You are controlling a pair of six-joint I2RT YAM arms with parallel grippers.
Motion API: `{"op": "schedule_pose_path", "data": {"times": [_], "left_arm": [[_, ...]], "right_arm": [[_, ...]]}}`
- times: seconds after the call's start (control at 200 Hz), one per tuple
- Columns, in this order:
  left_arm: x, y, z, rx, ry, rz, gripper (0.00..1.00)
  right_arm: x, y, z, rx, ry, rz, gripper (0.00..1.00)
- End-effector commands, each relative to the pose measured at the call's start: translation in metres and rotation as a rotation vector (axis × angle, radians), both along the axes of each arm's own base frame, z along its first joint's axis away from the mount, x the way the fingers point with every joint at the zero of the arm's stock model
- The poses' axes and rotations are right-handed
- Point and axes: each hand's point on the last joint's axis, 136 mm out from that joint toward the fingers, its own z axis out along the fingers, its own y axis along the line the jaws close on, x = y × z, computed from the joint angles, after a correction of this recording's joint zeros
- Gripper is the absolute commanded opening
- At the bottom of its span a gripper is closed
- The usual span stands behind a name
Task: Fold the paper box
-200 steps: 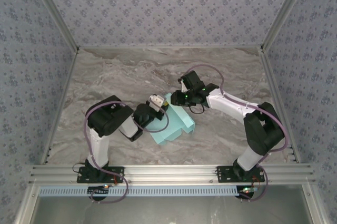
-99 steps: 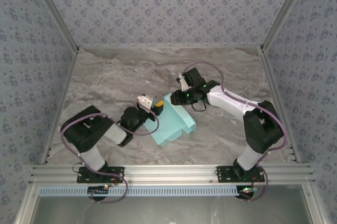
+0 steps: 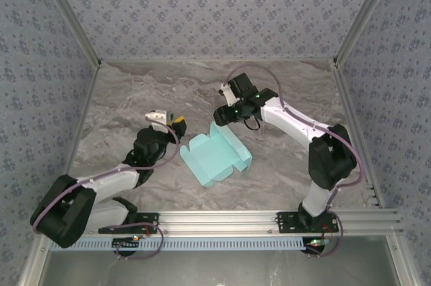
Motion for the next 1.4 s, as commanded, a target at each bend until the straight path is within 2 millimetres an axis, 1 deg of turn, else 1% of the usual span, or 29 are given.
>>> {"op": "schedule_pose_path", "data": {"times": [0.0,0.135,0.265,0.385,0.51,0.62,0.715,0.815,0.969,1.059,1.169,1.194,1.229,1.259,1.304,1.384,1.399], "left_arm": [[0.001,0.021,-0.013,0.000,0.100,0.069,0.49],[0.002,0.041,-0.021,-0.010,0.150,0.129,0.50],[0.003,0.054,-0.027,-0.018,0.187,0.167,0.51],[0.002,0.061,-0.029,-0.024,0.195,0.181,0.51],[0.002,0.066,-0.030,-0.026,0.201,0.192,0.51],[0.002,0.070,-0.030,-0.028,0.201,0.202,0.51],[0.003,0.073,-0.030,-0.029,0.203,0.209,0.51],[0.003,0.075,-0.031,-0.030,0.206,0.214,0.51],[0.002,0.076,-0.033,-0.028,0.213,0.217,0.51],[0.001,0.075,-0.034,-0.029,0.213,0.212,0.52],[0.001,0.070,-0.034,-0.032,0.210,0.183,0.57],[0.002,0.069,-0.034,-0.033,0.212,0.179,0.60],[0.002,0.067,-0.034,-0.036,0.213,0.167,0.61],[0.002,0.064,-0.033,-0.037,0.212,0.151,0.62],[0.002,0.060,-0.031,-0.046,0.210,0.128,0.65],[0.002,0.053,-0.025,-0.060,0.211,0.091,0.66],[0.002,0.052,-0.025,-0.063,0.217,0.088,0.69]], "right_arm": [[-0.002,0.004,-0.012,-0.089,0.039,0.063,0.70],[0.004,0.018,-0.026,-0.161,0.075,0.071,0.74],[0.005,0.029,-0.035,-0.167,0.115,0.077,0.75],[-0.001,0.037,-0.041,-0.158,0.150,0.083,0.74],[-0.007,0.040,-0.051,-0.175,0.174,0.082,0.71],[-0.004,0.038,-0.060,-0.233,0.147,0.057,0.70],[-0.002,0.040,-0.063,-0.254,0.148,0.034,0.69],[-0.001,0.043,-0.065,-0.260,0.151,0.029,0.64],[-0.003,0.042,-0.070,-0.279,0.170,0.043,0.51],[-0.006,0.041,-0.072,-0.287,0.176,0.053,0.49],[-0.009,0.040,-0.071,-0.293,0.171,0.084,0.45],[-0.009,0.040,-0.069,-0.290,0.166,0.092,0.44],[-0.010,0.041,-0.067,-0.280,0.160,0.109,0.43],[-0.012,0.043,-0.061,-0.262,0.147,0.125,0.43],[-0.012,0.044,-0.054,-0.235,0.132,0.141,0.42],[-0.013,0.045,-0.037,-0.190,0.102,0.161,0.42],[-0.011,0.044,-0.034,-0.186,0.094,0.158,0.42]]}}
